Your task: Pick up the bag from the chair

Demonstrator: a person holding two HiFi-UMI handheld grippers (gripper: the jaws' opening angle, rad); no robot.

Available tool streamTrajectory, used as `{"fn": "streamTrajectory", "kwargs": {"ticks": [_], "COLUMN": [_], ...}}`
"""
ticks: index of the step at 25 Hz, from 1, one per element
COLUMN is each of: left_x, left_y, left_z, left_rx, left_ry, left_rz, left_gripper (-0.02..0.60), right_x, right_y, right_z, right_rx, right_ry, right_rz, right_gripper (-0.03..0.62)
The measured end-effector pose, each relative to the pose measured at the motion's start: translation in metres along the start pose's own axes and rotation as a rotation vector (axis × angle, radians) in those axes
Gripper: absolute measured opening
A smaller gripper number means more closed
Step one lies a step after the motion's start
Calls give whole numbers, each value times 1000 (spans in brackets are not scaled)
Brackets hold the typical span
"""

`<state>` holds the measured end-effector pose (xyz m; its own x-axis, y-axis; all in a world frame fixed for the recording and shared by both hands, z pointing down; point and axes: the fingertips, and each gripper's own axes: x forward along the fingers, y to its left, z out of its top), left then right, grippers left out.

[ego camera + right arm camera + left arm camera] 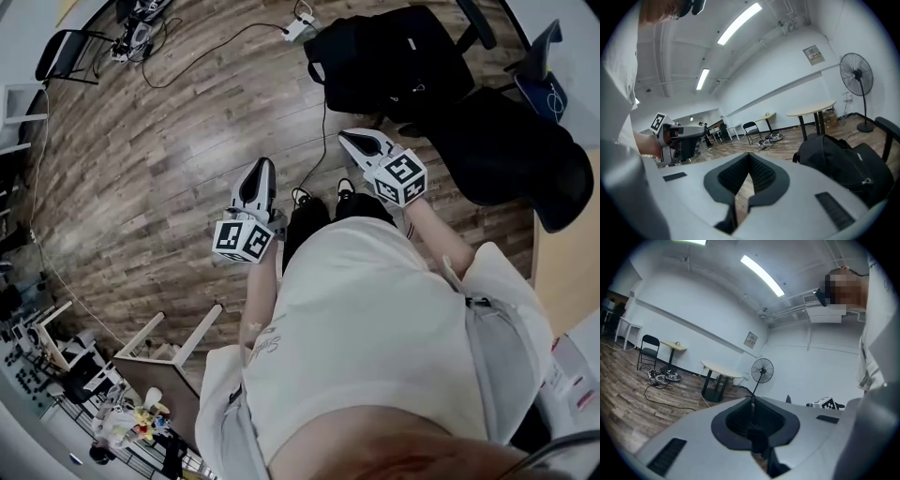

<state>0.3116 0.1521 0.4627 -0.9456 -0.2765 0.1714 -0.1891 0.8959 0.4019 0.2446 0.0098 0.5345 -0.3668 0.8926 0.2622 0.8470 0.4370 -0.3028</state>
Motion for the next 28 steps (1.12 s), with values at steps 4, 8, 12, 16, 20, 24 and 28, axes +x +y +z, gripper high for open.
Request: {"fn": "streamTrajectory", "kwargs": {"ticks": [4, 8, 12, 16, 20, 24, 28], "left_x": [12, 28, 51, 67, 71, 77, 86], "left_y": [25, 68, 100, 135, 192, 237, 270], "left_z": [5, 17, 41, 80, 100, 108, 125], "left_rx": [21, -17, 1, 25, 35, 71, 31], "left_ry": [35, 35, 21, -11, -16, 34, 45], "left_rz": [-10, -15, -81, -155, -159, -174, -189], "left_gripper": [31, 31, 31, 31, 31, 31, 31], "right_x": [26, 58, 84, 121, 168, 203, 225], "right_y": [-12, -15, -24, -19, -11, -9, -6], "right_z": [7, 20, 35, 61, 86, 105, 107], "right_rx": [69, 56, 30, 27, 9, 14, 34], "right_ry": [-10, -18, -23, -29, -41, -61, -38], "right_rz": [-19, -42, -113, -175, -217, -270, -308], "right_gripper": [-6, -6, -6, -5, -5, -6, -6]}}
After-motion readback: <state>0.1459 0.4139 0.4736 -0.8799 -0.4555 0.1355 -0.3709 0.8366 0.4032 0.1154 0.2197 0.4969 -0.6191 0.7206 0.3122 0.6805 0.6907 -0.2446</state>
